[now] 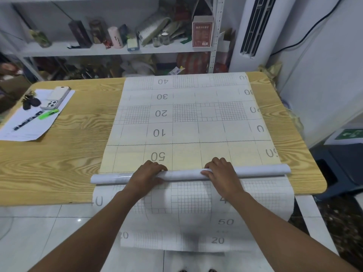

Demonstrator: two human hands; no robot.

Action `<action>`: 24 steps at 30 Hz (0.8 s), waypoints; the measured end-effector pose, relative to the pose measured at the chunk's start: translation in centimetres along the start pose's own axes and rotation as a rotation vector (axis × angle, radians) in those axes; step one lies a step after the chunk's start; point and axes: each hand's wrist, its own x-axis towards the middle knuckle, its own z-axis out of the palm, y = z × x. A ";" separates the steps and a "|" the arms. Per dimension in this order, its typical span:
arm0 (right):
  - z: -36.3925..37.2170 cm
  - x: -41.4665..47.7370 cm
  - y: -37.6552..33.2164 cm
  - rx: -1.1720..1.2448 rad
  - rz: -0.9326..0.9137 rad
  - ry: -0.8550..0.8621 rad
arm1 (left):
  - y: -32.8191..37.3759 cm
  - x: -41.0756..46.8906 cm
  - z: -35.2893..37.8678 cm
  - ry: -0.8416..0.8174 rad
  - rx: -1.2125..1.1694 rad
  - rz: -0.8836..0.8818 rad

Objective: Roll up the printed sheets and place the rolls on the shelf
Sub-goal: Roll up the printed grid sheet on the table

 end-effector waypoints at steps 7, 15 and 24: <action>-0.3 -0.7 0.1 -0.005 -0.023 0.073 | 0.4 0.6 -0.3 -0.050 -0.036 -0.103; -0.3 -1.1 0.1 0.025 -0.007 0.048 | 0.8 0.8 -0.9 -0.084 0.051 -0.023; -0.5 -0.6 0.2 0.050 0.002 0.052 | 0.7 0.7 -0.7 -0.071 0.049 0.034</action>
